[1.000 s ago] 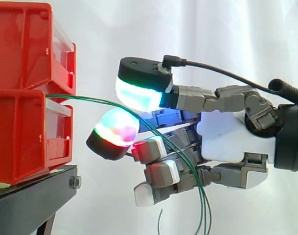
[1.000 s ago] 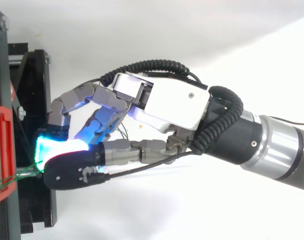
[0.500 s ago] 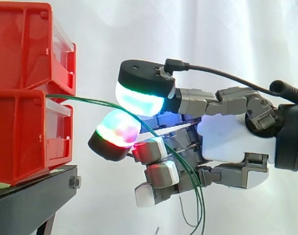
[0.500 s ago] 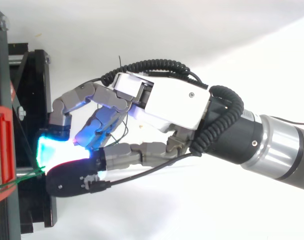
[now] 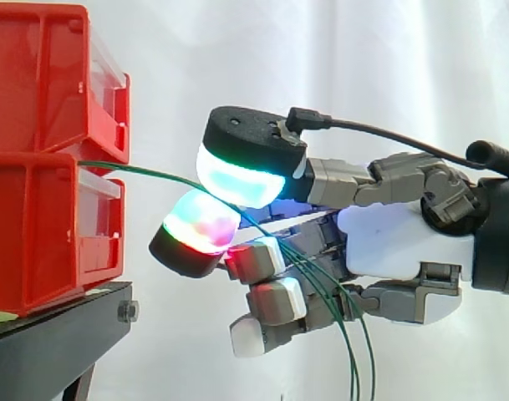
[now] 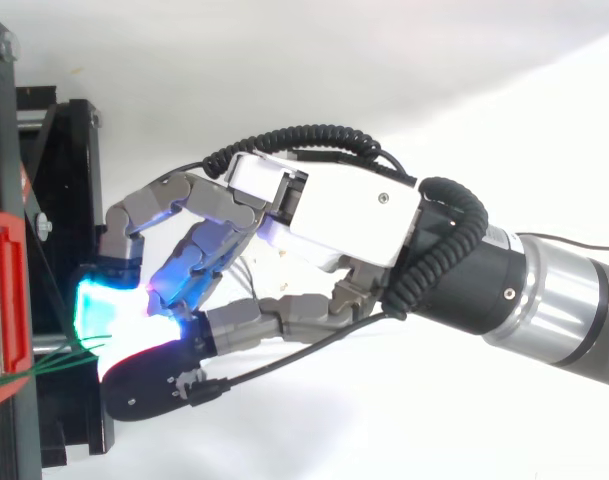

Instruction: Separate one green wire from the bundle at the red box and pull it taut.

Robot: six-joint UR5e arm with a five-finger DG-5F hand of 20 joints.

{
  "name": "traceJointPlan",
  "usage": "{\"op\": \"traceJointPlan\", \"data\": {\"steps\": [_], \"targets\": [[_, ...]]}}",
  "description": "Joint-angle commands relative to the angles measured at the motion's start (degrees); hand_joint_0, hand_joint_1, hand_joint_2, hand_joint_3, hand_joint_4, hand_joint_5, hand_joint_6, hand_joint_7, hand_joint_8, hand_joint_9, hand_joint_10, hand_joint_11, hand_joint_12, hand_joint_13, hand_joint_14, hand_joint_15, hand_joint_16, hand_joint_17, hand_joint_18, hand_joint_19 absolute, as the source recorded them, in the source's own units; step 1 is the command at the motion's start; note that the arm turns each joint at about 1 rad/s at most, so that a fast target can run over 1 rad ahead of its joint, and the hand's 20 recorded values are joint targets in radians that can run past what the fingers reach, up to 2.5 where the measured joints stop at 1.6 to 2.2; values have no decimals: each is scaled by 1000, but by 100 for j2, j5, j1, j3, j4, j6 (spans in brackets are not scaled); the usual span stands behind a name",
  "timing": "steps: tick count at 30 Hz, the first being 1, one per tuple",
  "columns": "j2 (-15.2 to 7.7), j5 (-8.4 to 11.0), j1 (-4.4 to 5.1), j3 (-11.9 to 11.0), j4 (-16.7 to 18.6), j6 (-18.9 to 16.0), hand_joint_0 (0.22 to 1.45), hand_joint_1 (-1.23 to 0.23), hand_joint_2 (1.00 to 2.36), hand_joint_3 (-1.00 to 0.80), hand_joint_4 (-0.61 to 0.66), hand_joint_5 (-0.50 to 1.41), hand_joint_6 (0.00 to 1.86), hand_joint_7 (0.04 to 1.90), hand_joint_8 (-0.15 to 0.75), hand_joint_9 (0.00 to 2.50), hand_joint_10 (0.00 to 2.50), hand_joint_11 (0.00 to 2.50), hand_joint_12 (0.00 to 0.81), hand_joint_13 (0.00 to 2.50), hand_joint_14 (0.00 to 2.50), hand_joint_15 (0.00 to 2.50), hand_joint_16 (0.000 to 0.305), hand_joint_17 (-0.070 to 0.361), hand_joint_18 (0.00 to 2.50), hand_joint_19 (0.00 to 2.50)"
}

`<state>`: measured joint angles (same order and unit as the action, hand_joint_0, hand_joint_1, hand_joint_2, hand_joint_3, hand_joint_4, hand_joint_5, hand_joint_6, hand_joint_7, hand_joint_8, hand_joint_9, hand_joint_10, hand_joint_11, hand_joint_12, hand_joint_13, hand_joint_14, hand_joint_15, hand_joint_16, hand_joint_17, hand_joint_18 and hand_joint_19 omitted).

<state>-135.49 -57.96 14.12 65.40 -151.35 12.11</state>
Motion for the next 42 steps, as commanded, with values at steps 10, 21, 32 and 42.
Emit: {"op": "traceJointPlan", "data": {"steps": [10, 21, 32, 42], "targets": [[-4, 4, 12, -1, 0, -7, 790, -896, 1004, -446, 176, -222, 921, 980, 325, 1067, 8, 1300, 372, 1197, 26, 996, 52, 116, 901, 424], [-4, 13, 3, 8, 0, -34, 627, -967, 1000, -500, 164, -226, 909, 997, 312, 1019, 9, 1312, 381, 1179, 26, 1015, 51, 115, 903, 428], [5, 4, -32, -1, -106, -306, 547, -582, 1000, -500, 192, -196, 871, 1009, 349, 1106, 9, 1274, 402, 1221, 23, 985, 55, 125, 950, 489], [66, -4, -41, -1, -185, -306, 601, -684, 1015, -296, 170, -200, 883, 1072, 337, 1090, 11, 1264, 391, 1200, 23, 967, 54, 122, 937, 486]]}}
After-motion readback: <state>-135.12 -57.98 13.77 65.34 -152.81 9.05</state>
